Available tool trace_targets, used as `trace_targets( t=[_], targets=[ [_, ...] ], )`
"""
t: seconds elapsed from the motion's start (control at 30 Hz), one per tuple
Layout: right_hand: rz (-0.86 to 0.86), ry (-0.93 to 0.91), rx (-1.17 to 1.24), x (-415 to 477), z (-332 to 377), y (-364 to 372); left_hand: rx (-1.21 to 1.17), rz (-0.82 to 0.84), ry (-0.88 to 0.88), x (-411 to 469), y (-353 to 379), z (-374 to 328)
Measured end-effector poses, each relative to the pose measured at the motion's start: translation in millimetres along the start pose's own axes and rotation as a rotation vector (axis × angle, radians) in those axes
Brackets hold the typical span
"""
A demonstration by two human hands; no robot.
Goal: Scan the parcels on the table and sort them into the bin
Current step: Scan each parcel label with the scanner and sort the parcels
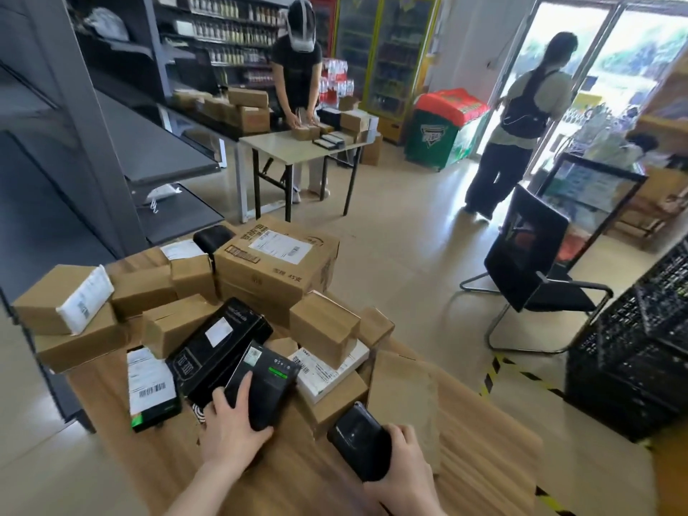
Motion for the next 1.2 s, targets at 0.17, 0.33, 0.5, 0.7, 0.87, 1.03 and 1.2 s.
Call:
trace_targets(
  t=[0.17, 0.33, 0.5, 0.7, 0.87, 1.03, 1.2],
  targets=[
    [0.022, -0.045, -0.02, -4, -2, -2, -0.044, 0.041, -0.01, -16, 0, 5],
    [0.03, -0.106, -0.026, -19, -13, -6, -0.015, 0.067, -0.019, -49, 5, 6],
    [0.056, -0.164, -0.044, -47, -38, -15, 0.015, 0.102, -0.044, -98, 15, 0],
    [0.098, -0.212, -0.051, -90, -85, -27, -0.052, 0.223, -0.022, -175, 52, -22],
    [0.136, -0.242, -0.07, -120, -125, -39, -0.332, 0.467, -0.061, -233, 97, -41],
    [0.14, -0.252, -0.105, -134, -155, -48, -0.457, 0.468, -0.159, -268, 116, -47],
    [0.154, -0.271, -0.109, -141, -164, -46, -0.409, 0.233, -0.098, -273, 91, -50]
  ],
)
Point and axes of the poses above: each hand's wrist, its own x-axis towards the middle knuckle, its own y-axis out of the palm, z = x × y, the point moved 7 cm from there along x, towards the middle knuckle, and after that the axes turned 7 degrees about -y, right-handed, at the moved point
